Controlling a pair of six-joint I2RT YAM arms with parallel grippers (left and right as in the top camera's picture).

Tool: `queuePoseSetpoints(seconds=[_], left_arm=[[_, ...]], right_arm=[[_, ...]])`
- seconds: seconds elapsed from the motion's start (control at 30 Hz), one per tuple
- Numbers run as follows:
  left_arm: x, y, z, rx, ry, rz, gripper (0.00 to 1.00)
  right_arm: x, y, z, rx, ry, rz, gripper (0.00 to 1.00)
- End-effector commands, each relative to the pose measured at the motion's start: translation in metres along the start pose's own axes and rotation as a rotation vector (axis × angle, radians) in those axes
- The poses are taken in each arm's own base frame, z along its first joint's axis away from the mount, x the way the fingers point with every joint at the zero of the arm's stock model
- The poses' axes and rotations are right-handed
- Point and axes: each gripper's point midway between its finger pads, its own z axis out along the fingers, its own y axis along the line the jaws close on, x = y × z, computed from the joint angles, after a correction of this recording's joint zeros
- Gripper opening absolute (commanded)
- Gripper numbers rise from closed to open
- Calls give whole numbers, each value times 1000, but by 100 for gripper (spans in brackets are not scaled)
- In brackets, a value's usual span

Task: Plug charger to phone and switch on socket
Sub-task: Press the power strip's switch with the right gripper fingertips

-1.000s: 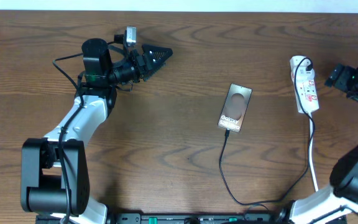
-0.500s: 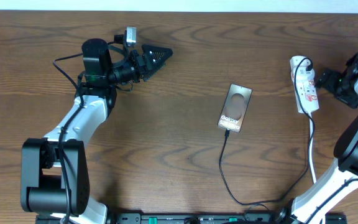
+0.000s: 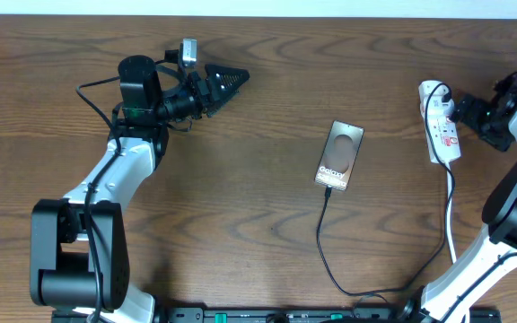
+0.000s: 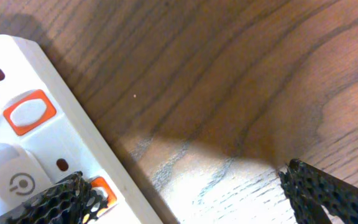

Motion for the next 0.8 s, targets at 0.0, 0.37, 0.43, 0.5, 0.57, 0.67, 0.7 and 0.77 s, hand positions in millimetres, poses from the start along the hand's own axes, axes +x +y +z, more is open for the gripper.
queuePoseSetpoints(seconds=[0.0,0.37,0.43,0.5,0.57,0.67,0.7,0.77], left_arm=[[-4,-8,-2,10,-8,37,91],[-4,-8,-2,10,-8,37,91],[-4,-8,-2,10,-8,37,91],[-4,-8,-2,10,-8,37,91],[-4,-8,-2,10,-8,37,91],[-4,-8,-2,10,-8,37,91],[-4,-8,-2,10,-8,37,91],[-4,-8,-2,10,-8,37,91]], right_arm=[[8,9,4,-49,36,-9,99],[21,3,8,-19,79,-5,99],[24,5,9,-19,85,-9,99],[26,6,10,-18,90,-12,99],[29,5,11,-14,98,-11,99],[35,4,13,-13,111,-9,99],[37,4,14,-12,116,-10,99],[40,4,16,-12,122,-10,99]])
